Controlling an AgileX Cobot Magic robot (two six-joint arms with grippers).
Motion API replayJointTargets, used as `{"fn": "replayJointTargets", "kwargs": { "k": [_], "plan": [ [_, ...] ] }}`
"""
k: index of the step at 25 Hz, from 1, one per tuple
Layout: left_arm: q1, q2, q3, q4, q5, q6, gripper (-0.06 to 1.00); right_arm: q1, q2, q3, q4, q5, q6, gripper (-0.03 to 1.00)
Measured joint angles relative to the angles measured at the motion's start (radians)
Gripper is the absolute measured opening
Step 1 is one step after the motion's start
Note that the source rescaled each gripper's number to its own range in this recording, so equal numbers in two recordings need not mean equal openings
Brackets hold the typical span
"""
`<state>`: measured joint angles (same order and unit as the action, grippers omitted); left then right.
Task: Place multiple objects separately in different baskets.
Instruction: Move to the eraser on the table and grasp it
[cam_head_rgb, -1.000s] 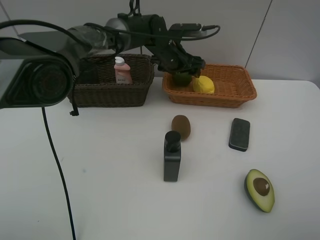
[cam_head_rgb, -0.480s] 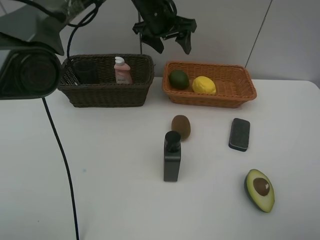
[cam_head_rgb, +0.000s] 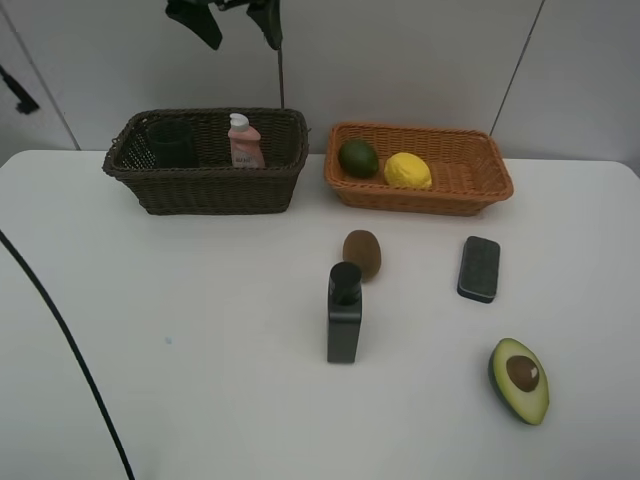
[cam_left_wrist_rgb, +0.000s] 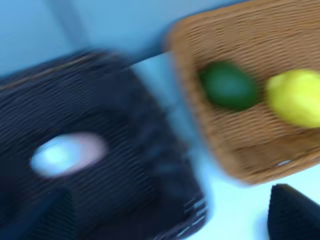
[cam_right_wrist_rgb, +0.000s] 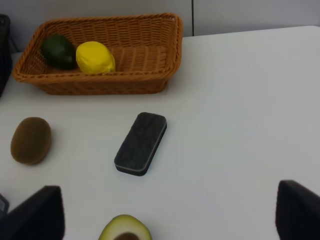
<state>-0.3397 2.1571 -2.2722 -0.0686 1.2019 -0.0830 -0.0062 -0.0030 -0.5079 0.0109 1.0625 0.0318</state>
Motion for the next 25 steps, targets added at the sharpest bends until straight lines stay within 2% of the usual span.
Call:
{"fn": "replayJointTargets", "kwargs": {
  "k": [5,9,19,25],
  "plan": [
    [0.177,-0.299,0.416,0.027,-0.002,-0.022,0.99,0.0,0.0,0.0,0.0,0.0,0.0,1.0],
    [0.283,-0.547,0.702,0.027,-0.002,-0.025,0.99,0.0,0.0,0.0,0.0,0.0,0.0,1.0],
    [0.299,-1.196,1.26,-0.036,-0.001,0.013,0.99,0.0,0.0,0.0,0.0,0.0,0.0,1.0],
    [0.301,-1.594,1.509,-0.036,0.002,0.063,0.99,0.0,0.0,0.0,0.0,0.0,0.0,1.0]
  ]
}}
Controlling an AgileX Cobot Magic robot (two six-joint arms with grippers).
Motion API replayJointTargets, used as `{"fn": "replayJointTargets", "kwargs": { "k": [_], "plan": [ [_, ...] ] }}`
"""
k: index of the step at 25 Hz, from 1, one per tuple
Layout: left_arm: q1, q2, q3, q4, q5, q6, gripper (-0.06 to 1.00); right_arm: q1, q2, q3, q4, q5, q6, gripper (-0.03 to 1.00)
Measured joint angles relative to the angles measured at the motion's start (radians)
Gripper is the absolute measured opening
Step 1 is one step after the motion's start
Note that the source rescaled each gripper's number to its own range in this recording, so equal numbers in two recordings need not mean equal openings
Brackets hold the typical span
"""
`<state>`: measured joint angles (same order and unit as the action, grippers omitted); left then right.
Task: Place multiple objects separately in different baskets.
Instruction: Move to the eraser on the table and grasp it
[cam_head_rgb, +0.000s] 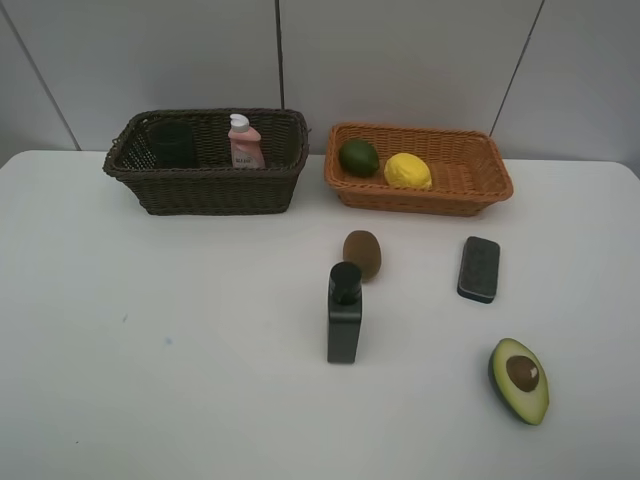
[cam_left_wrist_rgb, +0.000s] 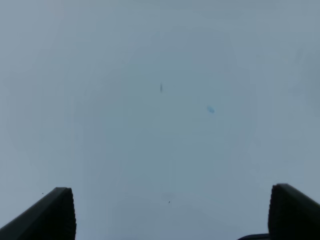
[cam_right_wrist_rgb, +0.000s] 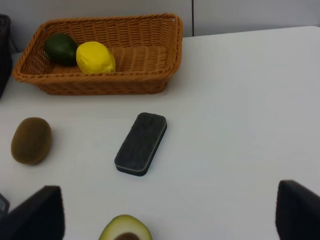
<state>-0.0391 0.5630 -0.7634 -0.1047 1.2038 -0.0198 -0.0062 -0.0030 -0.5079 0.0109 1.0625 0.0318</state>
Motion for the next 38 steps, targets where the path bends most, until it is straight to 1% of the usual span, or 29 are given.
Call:
{"fn": "replayJointTargets", "kwargs": {
  "k": [4,8,13,16,19,22,38],
  "plan": [
    [0.0,-0.23,0.109,0.003,0.0,0.041,0.99,0.0,0.0,0.0,0.0,0.0,0.0,1.0],
    [0.0,-0.413,0.176,0.003,0.0,0.069,0.99,0.0,0.0,0.0,0.0,0.0,0.0,1.0],
    [0.0,-0.558,0.212,0.01,-0.014,0.114,0.99,0.0,0.0,0.0,0.0,0.0,0.0,1.0],
    [0.0,-0.57,0.221,0.026,-0.049,0.121,0.99,0.0,0.0,0.0,0.0,0.0,0.0,1.0],
    [0.0,-0.57,0.245,0.032,-0.11,0.112,0.99,0.0,0.0,0.0,0.0,0.0,0.0,1.0],
    [0.0,-0.57,0.256,0.048,-0.13,0.091,0.99,0.0,0.0,0.0,0.0,0.0,0.0,1.0],
    [0.0,-0.57,0.256,0.056,-0.137,0.081,0.99,0.0,0.0,0.0,0.0,0.0,0.0,1.0]
  ]
}}
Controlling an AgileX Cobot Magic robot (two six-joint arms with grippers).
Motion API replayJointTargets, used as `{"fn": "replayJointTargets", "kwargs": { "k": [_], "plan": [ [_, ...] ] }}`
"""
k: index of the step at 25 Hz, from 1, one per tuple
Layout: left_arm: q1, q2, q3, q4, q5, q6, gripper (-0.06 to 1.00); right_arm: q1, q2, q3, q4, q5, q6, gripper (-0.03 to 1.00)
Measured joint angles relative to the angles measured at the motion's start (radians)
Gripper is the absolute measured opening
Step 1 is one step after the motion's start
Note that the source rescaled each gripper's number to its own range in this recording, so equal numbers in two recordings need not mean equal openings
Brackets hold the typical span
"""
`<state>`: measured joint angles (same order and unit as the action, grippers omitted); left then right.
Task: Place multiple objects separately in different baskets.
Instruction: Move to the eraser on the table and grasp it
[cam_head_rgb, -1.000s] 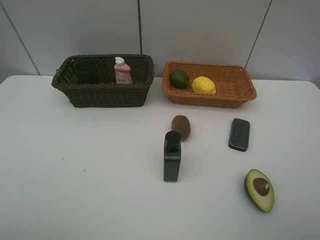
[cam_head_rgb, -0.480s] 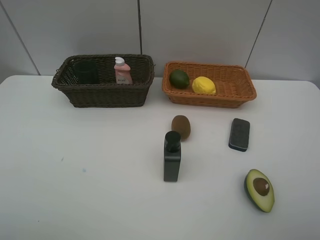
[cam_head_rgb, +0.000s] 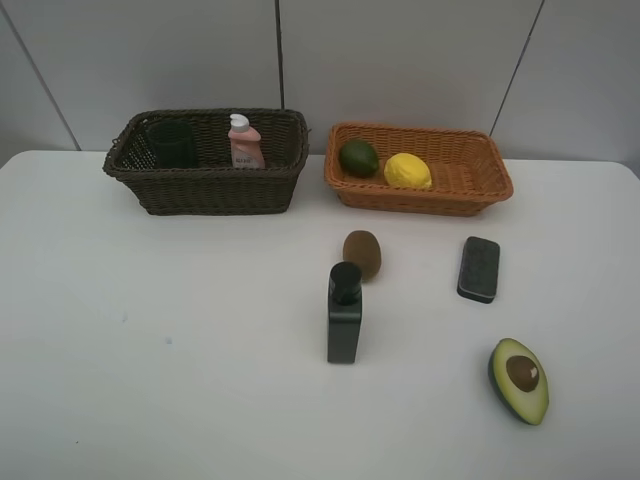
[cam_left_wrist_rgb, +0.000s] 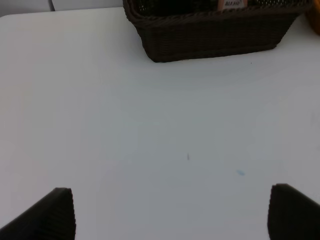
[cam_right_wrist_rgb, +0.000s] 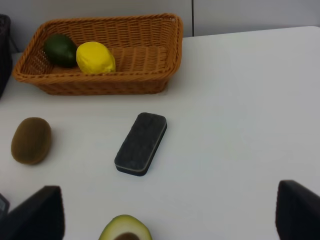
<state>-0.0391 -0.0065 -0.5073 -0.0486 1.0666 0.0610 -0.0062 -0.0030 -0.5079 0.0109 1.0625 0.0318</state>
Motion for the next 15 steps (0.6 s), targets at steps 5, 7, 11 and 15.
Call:
{"fn": "replayJointTargets", "kwargs": {
  "k": [5,7,11,15],
  "plan": [
    [0.0,0.0,0.0,0.0,0.0,0.0,0.99,0.0,0.0,0.0,0.0,0.0,0.0,1.0],
    [0.0,0.0,0.0,0.0,0.0,0.0,0.99,0.0,0.0,0.0,0.0,0.0,0.0,1.0],
    [0.0,0.0,0.0,0.0,0.0,0.0,0.99,0.0,0.023,0.0,-0.002,0.0,0.0,1.0],
    [0.0,0.0,0.0,0.0,-0.001,0.0,0.99,0.0,0.177,0.0,-0.003,0.0,0.0,1.0]
  ]
}}
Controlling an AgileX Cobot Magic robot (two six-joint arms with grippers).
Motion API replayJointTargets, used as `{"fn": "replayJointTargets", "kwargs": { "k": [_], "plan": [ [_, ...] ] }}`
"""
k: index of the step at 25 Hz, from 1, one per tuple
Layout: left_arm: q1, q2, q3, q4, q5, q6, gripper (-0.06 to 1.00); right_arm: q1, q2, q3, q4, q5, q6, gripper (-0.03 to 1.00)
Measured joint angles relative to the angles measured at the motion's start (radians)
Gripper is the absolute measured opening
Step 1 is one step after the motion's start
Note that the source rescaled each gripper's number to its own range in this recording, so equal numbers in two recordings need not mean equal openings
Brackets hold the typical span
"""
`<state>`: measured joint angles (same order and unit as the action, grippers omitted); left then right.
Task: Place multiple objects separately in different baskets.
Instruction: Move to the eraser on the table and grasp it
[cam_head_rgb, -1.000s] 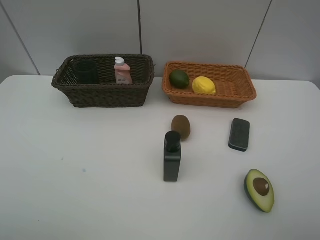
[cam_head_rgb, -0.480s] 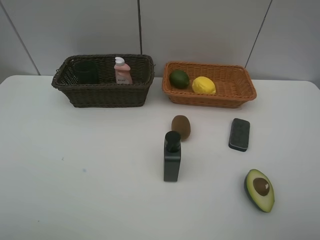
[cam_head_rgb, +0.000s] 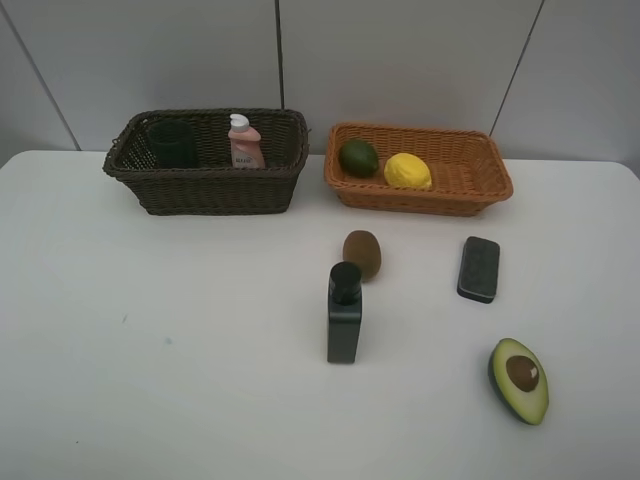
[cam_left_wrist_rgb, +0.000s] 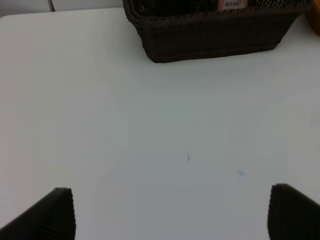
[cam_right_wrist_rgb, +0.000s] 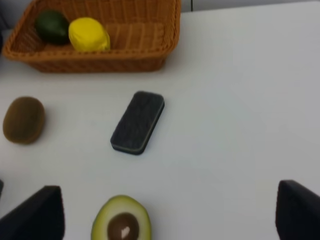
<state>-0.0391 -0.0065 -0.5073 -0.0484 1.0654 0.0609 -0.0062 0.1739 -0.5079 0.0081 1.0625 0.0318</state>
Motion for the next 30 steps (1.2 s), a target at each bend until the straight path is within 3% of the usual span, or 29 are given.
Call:
{"fn": "replayJointTargets", "kwargs": {
  "k": [6,10,21,30],
  "plan": [
    [0.0,0.0,0.0,0.0,-0.001,0.0,0.99,0.0,0.367,-0.012,0.0,-0.013,0.0,1.0],
    [0.0,0.0,0.0,0.0,-0.001,0.0,0.99,-0.001,0.623,-0.048,0.006,-0.071,0.0,1.0],
    [0.0,0.0,0.0,0.0,-0.001,0.0,0.99,0.005,1.109,-0.223,0.116,-0.132,0.017,1.0],
    [0.0,0.0,0.0,0.0,-0.001,0.0,0.99,0.196,1.427,-0.432,0.141,-0.211,0.081,1.0]
  ]
}}
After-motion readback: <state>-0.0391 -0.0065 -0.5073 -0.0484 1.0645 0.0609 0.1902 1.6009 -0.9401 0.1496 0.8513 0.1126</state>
